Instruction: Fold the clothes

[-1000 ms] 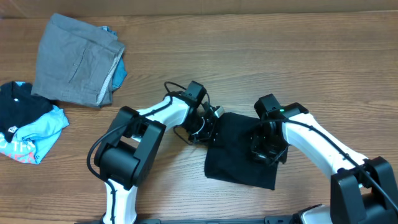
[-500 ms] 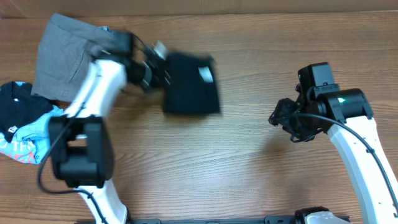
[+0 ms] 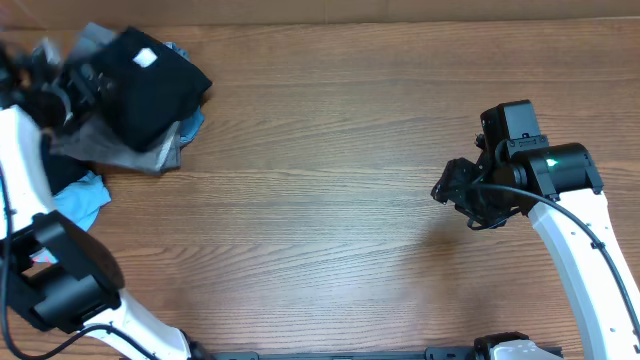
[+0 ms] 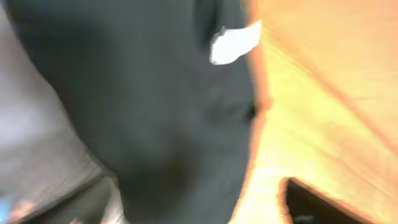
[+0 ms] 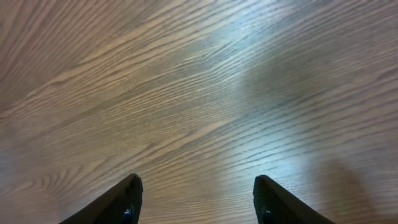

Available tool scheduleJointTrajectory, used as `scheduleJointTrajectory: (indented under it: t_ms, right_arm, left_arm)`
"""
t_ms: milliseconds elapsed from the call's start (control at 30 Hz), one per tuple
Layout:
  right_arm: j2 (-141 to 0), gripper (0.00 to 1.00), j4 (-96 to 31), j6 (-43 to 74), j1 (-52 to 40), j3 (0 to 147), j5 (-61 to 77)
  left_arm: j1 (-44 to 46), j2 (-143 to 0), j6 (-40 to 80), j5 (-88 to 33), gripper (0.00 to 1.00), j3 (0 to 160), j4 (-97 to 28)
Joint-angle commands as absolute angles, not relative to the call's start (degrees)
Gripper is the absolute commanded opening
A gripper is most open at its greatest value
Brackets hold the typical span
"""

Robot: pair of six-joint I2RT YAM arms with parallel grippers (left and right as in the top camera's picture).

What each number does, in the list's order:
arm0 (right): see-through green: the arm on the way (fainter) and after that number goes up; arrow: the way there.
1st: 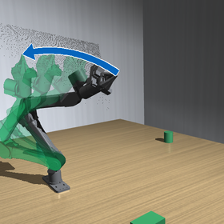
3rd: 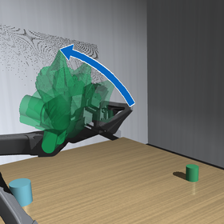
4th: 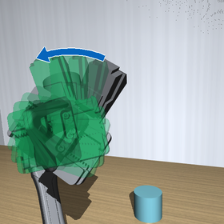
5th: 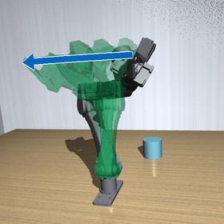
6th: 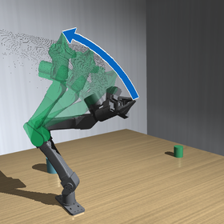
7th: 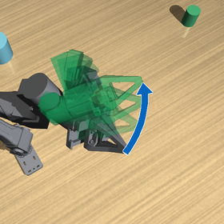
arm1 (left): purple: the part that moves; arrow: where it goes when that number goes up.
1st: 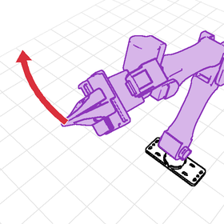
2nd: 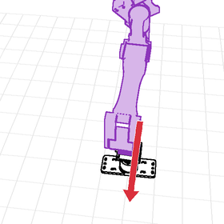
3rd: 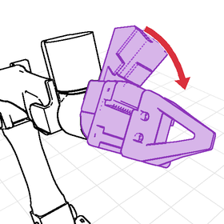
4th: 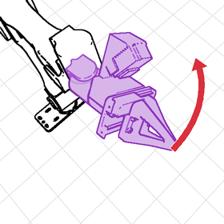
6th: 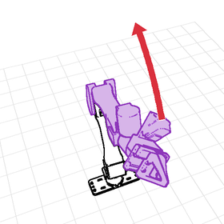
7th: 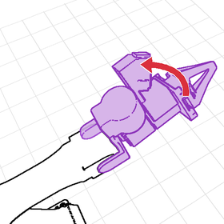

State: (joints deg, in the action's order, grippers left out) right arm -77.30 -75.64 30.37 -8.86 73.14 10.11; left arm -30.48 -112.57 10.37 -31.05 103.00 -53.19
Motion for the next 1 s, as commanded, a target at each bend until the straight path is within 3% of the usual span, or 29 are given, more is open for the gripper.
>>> scheduleJointTrajectory:
  t_ms: [0,200,367,467,600,700,767,967]
  right_arm:
    - [-76.8,0.61,-74.8,30.0,-8.6,74.2,10.3]
    - [-76.8,0.61,-72.4,28.2,-8.6,74.6,10.4]
    - [-75.7,0.63,-67.5,21.6,-9.0,79.1,13.1]
    - [-73.3,0.67,-66.0,17.2,-10.9,84.5,13.1]
    - [-69.5,0.82,-66.0,14.0,-16.0,93.1,10.0]
    - [-66.5,0.84,-66.2,13.7,-19.2,97.3,4.2]
    - [-64.2,1.00,-65.9,13.7,-20.2,98.8,2.5]
    - [-58.7,1.00,-65.1,13.7,-20.2,98.9,2.6]
  left_arm:
    - [-33.1,-114.1,10.3,-27.5,1.00,103.4,-59.0]
    - [-37.9,-109.4,3.1,-35.7,1.00,105.2,-65.6]
    - [-33.6,-99.8,-5.5,-39.4,1.00,107.2,-71.5]
    - [-26.6,-91.6,-8.6,-35.4,1.00,107.2,-74.8]
    - [-12.6,-80.7,-8.2,-24.6,1.00,107.2,-76.5]
    - [-1.4,-74.5,-3.9,-12.4,1.00,107.2,-76.7]
    - [5.9,-71.2,0.1,-5.0,1.00,107.2,-77.5]
    - [17.4,-67.0,3.9,0.4,1.00,107.1,-84.3]
